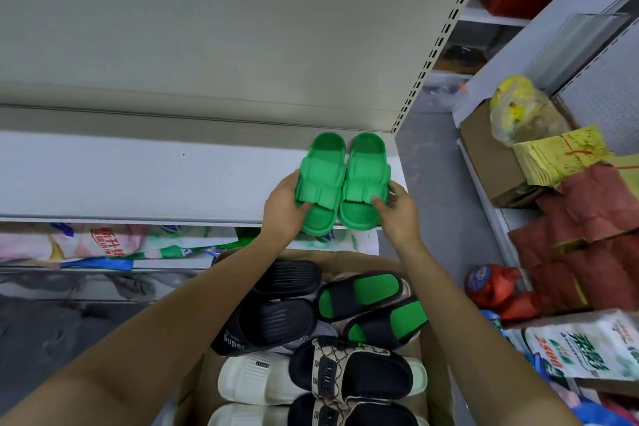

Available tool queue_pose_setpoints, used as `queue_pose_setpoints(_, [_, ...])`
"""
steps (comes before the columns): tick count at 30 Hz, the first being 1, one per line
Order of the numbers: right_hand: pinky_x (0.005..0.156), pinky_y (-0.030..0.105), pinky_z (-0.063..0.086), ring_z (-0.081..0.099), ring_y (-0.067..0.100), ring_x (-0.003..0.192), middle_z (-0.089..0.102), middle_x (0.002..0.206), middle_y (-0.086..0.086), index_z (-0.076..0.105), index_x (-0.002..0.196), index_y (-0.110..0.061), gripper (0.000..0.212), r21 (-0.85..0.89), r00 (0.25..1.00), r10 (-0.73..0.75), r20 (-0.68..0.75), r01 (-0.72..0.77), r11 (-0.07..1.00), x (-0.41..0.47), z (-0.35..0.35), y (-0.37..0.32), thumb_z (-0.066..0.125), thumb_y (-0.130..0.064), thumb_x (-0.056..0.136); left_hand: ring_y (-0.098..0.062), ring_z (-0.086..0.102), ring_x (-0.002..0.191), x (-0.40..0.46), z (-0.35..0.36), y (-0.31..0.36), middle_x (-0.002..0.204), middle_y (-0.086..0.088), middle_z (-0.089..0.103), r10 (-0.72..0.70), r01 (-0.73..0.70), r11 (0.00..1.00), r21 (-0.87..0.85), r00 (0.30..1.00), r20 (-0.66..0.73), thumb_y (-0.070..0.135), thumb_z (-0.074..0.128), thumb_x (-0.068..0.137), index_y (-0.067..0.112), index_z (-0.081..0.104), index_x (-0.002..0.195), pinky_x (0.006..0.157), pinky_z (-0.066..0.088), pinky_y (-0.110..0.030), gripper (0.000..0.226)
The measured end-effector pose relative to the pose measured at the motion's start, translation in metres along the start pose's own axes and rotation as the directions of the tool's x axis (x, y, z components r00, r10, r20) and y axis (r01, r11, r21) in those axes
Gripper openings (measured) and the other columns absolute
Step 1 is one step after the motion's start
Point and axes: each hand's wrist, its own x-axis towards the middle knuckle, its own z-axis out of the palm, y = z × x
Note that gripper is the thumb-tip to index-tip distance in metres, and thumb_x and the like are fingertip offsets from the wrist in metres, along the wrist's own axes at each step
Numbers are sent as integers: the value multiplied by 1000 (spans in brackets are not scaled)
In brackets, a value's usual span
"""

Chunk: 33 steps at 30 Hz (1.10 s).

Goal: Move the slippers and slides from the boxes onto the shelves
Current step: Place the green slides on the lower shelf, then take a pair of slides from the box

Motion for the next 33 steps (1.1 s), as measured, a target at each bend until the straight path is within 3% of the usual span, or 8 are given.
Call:
queue_pose_setpoints(4, [98, 50, 53, 66, 28, 108, 68, 122, 10, 55, 135, -7, 46, -46, 1000, 8, 19, -8, 999, 36, -1, 11, 67, -14, 91, -22, 64, 93, 16, 12, 10, 101, -3, 69, -83, 84, 995, -57, 997, 5, 8, 64, 79, 14, 60, 107, 75, 52, -33, 29])
queue_pose_setpoints(7, [99, 48, 53, 65, 27, 109, 67, 125, 11, 53, 137, -5, 48, -45, 999, 5, 37, -4, 999, 41, -9, 5, 67, -10, 91, -21, 64, 104, 19, 16, 5, 116, -3, 67, -103, 112, 980, -165, 993, 63, 20, 72, 75, 18, 58, 124, 91, 55, -38, 51])
queue_pose_setpoints(10, [101, 46, 51, 63, 27, 113, 64, 130, 13, 49, 142, -3, 53, -45, 999, 4, 41, -2, 999, 39, -13, 3, 66, -9, 92, -22, 59, 117, 17, 18, -8, 128, -2, 61, -79, 83, 990, -113, 996, 34, 31, 76, 81, 20, 51, 138, 100, 51, -44, 63])
queue_pose_setpoints(16, [97, 36, 51, 59, 18, 105, 63, 127, 12, 50, 140, -1, 46, -14, 1000, -9, 26, 9, 1000, 31, -10, 7, 61, -5, 95, -18, 59, 117, 21, 31, -11, 127, 2, 61, -99, 96, 994, -54, 993, -60, 38, 72, 83, 25, 50, 138, 97, 53, -46, 61])
queue_pose_setpoints(20, [104, 46, 49, 61, 25, 115, 62, 131, 15, 51, 140, -1, 47, -8, 1000, -12, 27, 13, 1000, 25, -11, 10, 62, -11, 96, -21, 61, 117, 31, 28, -13, 129, -1, 62, -131, 131, 991, -8, 991, -2, 52, 65, 76, 21, 49, 140, 96, 54, -46, 72])
queue_pose_setpoints(23, [111, 41, 42, 55, 27, 126, 57, 138, 15, 49, 141, -2, 49, -62, 999, -34, 14, 34, 998, 12, -12, 8, 64, -15, 96, -25, 55, 124, 20, 15, -4, 139, -8, 56, -72, 73, 996, 56, 997, -21, 30, 70, 88, 13, 48, 144, 106, 47, -43, 63])
queue_pose_setpoints(28, [112, 37, 37, 48, 27, 129, 54, 138, 12, 53, 138, -6, 43, -201, 956, -283, -71, 264, 943, -54, -2, 15, 61, -16, 97, -16, 55, 121, -37, -26, -15, 130, 5, 60, 290, -289, 951, 113, 957, 8, 4, 56, 93, 21, 62, 127, 104, 45, -33, 39])
queue_pose_setpoints(33, [105, 37, 42, 53, 23, 119, 60, 126, 6, 59, 129, -10, 34, -172, 970, -241, 23, 241, 955, -153, 51, 51, 63, -15, 95, -13, 58, 116, -97, -66, -77, 121, 6, 64, 264, -302, 938, 168, 940, 216, -5, 57, 82, 23, 67, 117, 105, 43, -29, 46])
